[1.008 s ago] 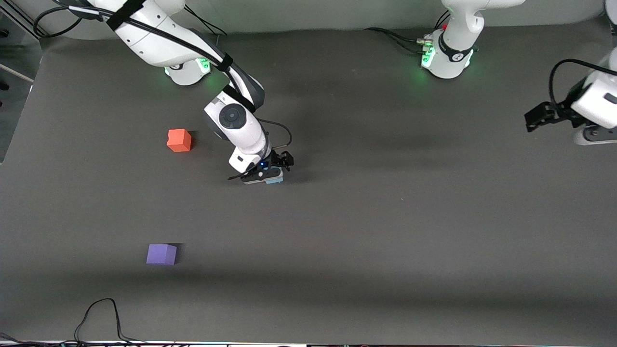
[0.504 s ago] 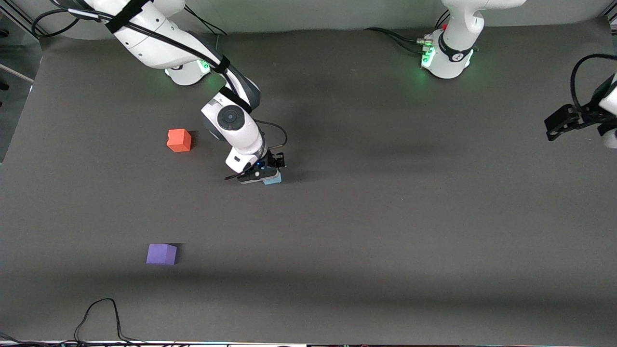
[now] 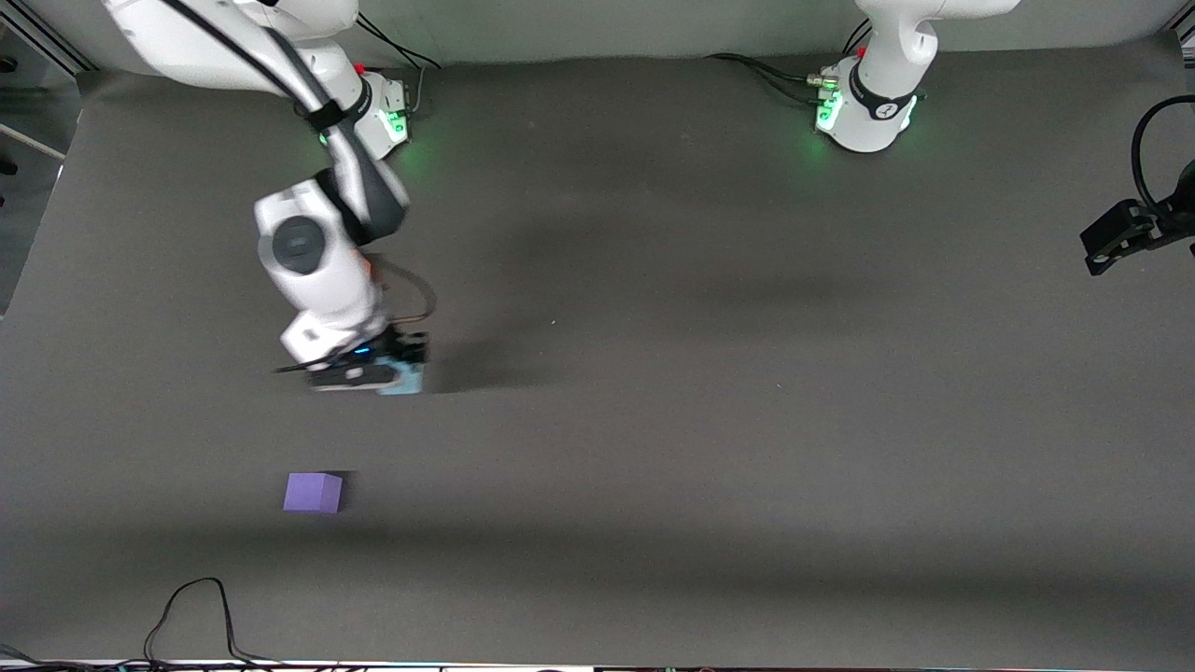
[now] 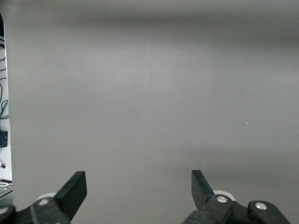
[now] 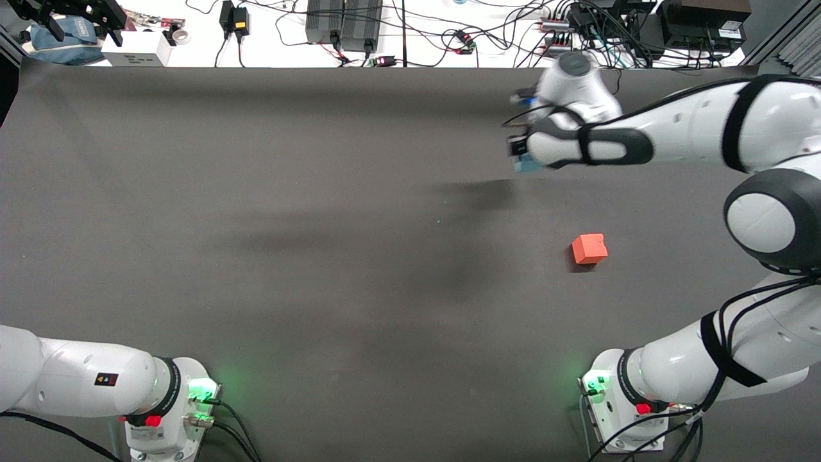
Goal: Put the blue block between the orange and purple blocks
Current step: 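Set the blue cube between the orange and purple cubes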
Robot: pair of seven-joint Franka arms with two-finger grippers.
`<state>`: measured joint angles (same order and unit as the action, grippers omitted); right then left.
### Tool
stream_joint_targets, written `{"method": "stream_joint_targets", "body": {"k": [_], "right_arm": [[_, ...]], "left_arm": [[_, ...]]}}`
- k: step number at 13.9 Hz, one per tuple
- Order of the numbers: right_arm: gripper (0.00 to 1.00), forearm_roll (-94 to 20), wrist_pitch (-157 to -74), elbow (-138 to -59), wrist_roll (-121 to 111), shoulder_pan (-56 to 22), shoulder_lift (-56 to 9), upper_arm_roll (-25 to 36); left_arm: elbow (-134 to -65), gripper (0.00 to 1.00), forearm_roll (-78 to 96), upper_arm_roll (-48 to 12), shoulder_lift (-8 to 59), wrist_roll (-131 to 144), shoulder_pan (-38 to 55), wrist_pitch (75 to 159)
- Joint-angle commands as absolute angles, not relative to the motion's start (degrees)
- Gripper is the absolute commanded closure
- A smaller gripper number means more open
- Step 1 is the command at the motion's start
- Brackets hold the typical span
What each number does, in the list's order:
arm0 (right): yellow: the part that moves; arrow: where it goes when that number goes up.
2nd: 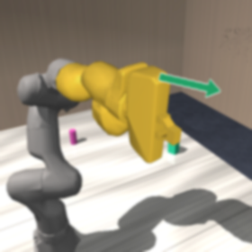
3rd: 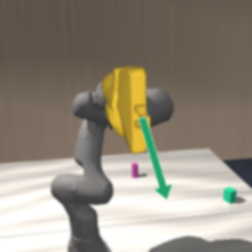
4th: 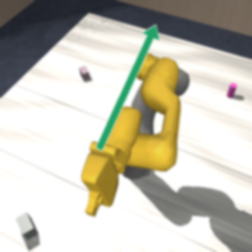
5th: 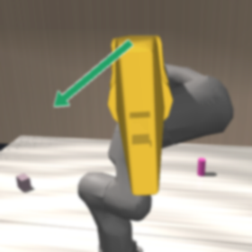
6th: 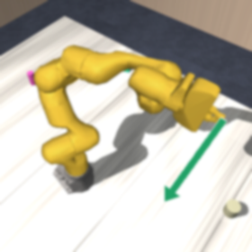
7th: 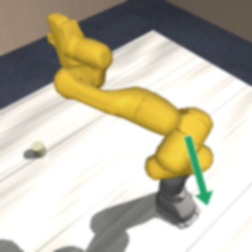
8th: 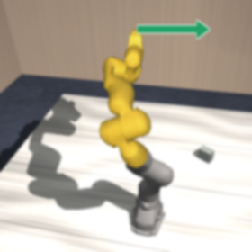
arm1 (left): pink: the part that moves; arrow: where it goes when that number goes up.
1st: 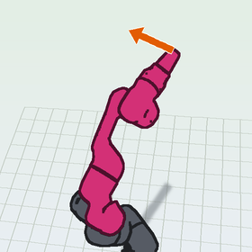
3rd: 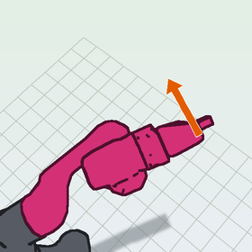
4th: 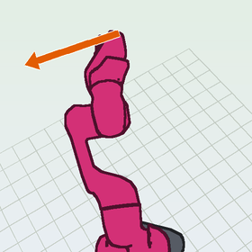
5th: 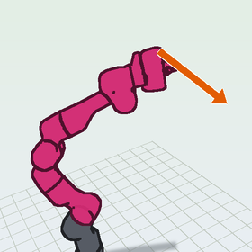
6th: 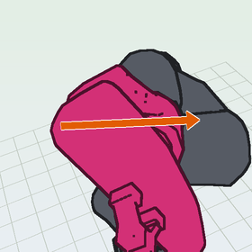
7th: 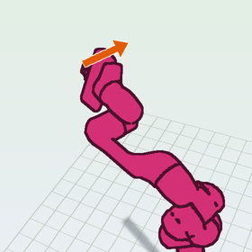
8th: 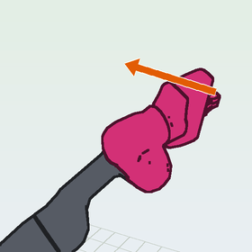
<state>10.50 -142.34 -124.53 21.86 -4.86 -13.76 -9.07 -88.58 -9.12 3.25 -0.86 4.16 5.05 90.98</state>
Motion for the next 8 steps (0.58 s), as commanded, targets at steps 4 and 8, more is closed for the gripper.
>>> {"method": "stream_joint_targets", "body": {"k": [4, 8], "right_arm": [[0.91, 5.4, -154.9, -131.7, 10.8, -5.1, -18.0, -0.2], [0.28, 5.4, -159.5, -132.6, 8.1, -5.0, -20.0, 1.2]], "left_arm": [[-93.0, 0.0, -8.4, 3.6, -2.1, 5.1, 5.6, 94.2], [-94.4, 0.0, -2.9, 1.7, -2.1, 3.5, 1.1, 97.2]]}}
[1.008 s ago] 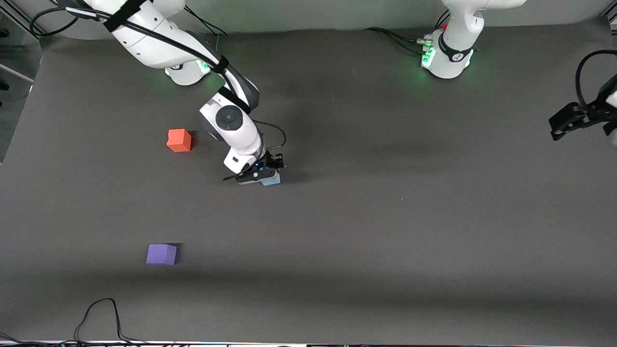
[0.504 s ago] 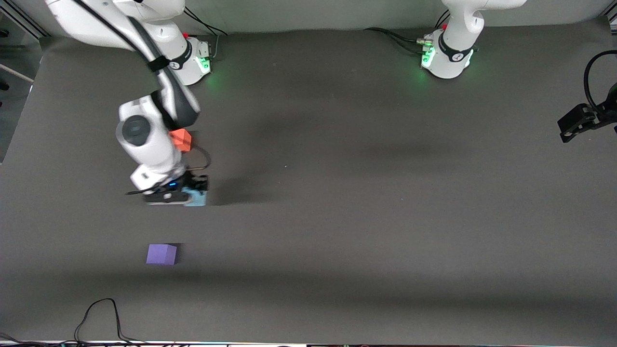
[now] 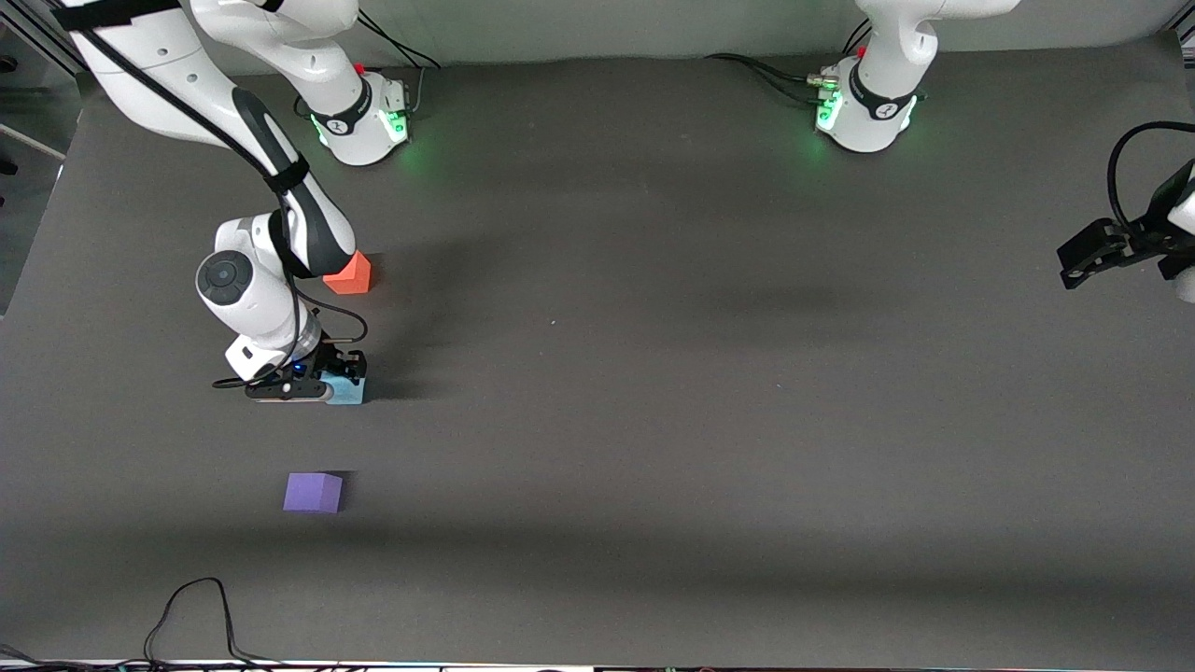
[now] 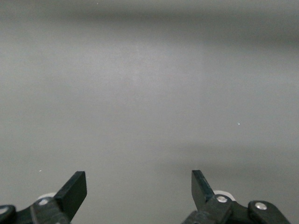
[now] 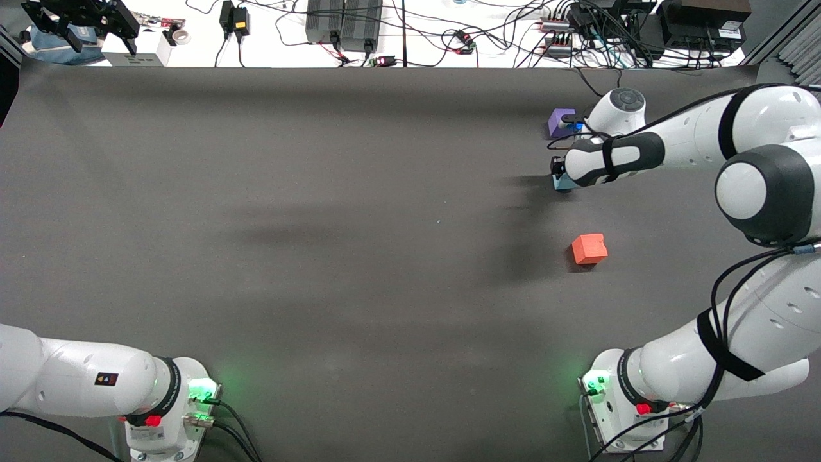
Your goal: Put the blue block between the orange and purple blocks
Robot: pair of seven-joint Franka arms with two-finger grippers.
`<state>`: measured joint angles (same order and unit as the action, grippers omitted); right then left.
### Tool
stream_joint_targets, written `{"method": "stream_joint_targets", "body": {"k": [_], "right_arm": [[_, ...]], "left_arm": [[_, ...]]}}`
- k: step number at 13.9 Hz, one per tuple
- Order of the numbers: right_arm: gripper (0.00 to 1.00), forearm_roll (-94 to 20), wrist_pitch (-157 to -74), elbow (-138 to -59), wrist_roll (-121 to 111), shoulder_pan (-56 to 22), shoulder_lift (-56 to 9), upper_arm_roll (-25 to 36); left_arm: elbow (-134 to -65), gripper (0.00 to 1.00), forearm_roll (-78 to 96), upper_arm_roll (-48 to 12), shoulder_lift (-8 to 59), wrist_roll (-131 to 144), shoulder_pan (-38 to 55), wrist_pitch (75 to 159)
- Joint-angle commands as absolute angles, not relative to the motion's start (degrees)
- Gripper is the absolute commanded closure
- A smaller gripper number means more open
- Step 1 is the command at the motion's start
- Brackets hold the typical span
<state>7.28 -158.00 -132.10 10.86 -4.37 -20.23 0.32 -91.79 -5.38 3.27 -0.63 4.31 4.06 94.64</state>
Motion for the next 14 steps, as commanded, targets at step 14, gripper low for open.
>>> {"method": "stream_joint_targets", "body": {"k": [14], "right_arm": [[0.0, -2.3, -105.3, -111.2, 1.5, -1.3, 10.5, 2.7]], "left_arm": [[-92.1, 0.0, -4.7, -0.4, -1.6, 3.3, 0.3, 90.4]]}}
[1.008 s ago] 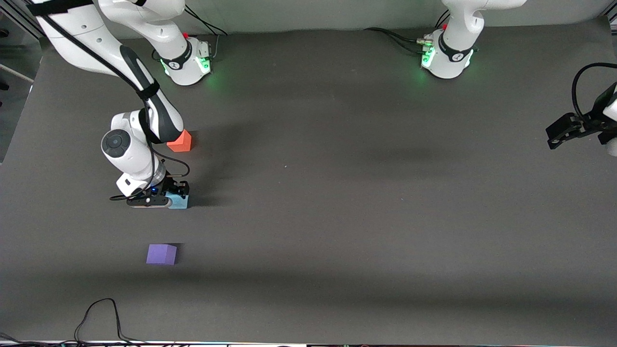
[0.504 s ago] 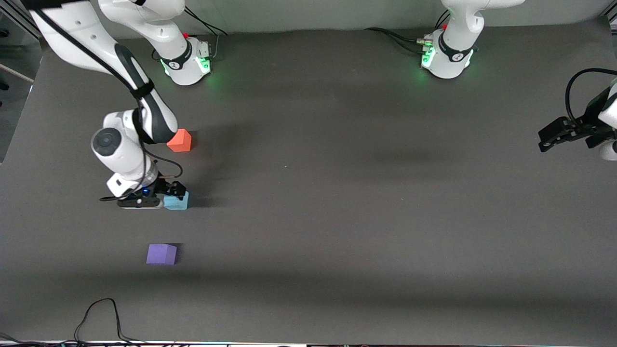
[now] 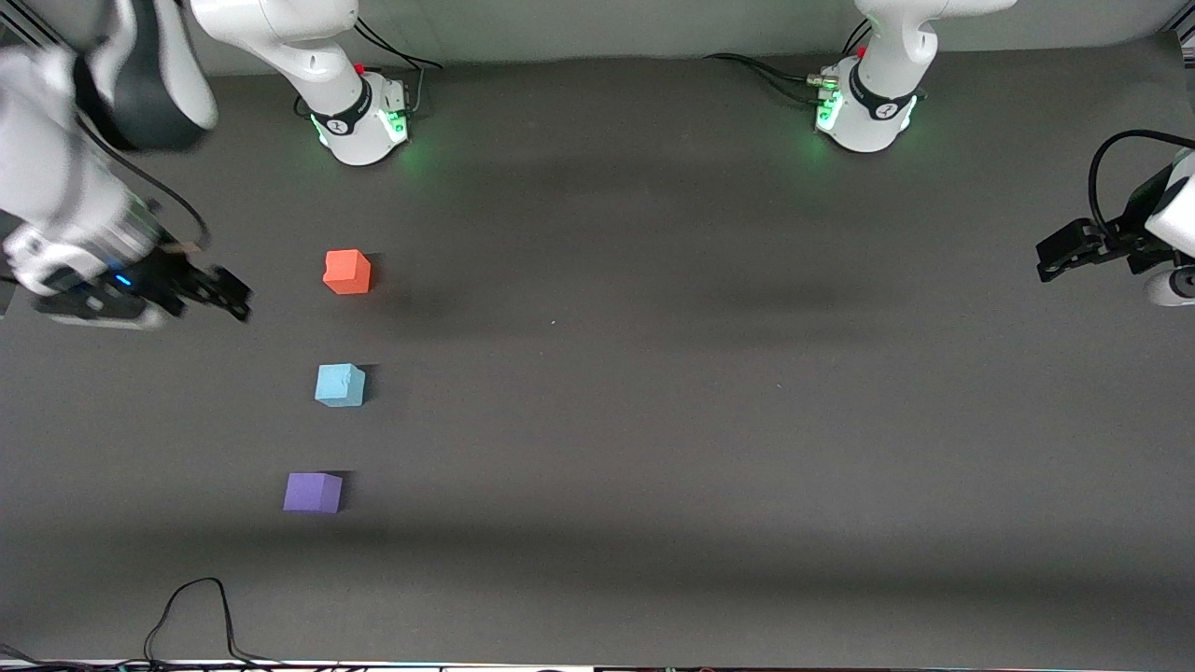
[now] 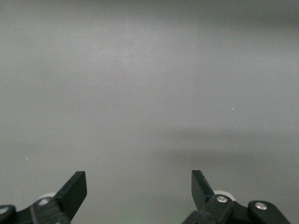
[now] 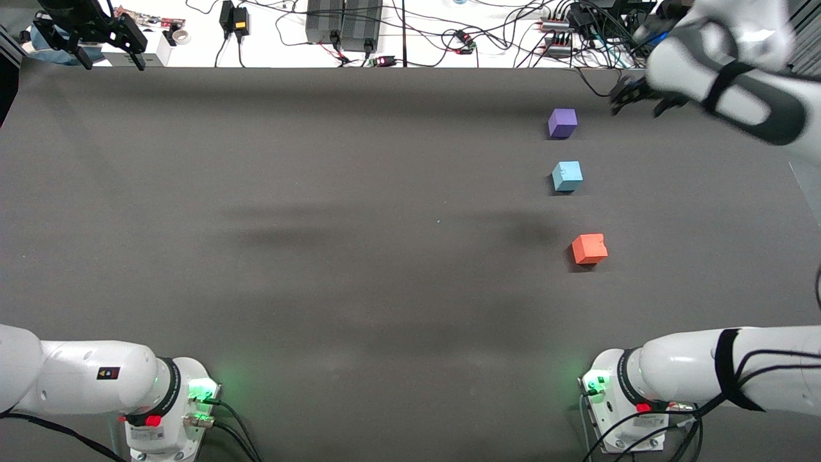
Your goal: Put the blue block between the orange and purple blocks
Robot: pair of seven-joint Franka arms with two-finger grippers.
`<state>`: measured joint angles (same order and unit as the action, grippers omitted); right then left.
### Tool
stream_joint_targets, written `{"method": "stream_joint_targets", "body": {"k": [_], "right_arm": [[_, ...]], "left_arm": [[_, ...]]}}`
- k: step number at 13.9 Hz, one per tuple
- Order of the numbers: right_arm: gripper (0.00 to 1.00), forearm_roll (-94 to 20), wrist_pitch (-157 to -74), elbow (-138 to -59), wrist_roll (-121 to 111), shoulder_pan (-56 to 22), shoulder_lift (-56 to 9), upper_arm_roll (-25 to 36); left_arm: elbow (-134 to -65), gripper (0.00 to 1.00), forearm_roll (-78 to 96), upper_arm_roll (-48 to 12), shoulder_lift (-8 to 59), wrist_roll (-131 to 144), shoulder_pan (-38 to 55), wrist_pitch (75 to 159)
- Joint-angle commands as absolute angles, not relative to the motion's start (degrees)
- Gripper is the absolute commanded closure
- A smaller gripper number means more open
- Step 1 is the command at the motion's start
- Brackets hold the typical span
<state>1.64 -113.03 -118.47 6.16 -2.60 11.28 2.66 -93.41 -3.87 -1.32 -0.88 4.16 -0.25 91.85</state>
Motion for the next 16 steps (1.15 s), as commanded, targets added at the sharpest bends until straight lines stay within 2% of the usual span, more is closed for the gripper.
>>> {"method": "stream_joint_targets", "body": {"k": [1, 3, 16], "right_arm": [[0.0, -2.7, -100.7, -107.7, 1.6, -1.2, 10.4, 2.5], [0.0, -2.4, -97.2, -104.9, 1.3, -1.2, 9.8, 2.1], [0.0, -2.4, -94.7, -103.2, 3.1, -1.3, 9.0, 2.2]], "left_arm": [[-92.6, 0.0, -4.6, 0.4, -2.4, 3.5, 1.3, 90.3], [-94.0, 0.0, -4.7, 1.8, -4.1, 4.4, 3.9, 89.8], [-92.6, 0.0, -4.7, 1.8, -3.3, 4.2, 4.3, 87.3]]}}
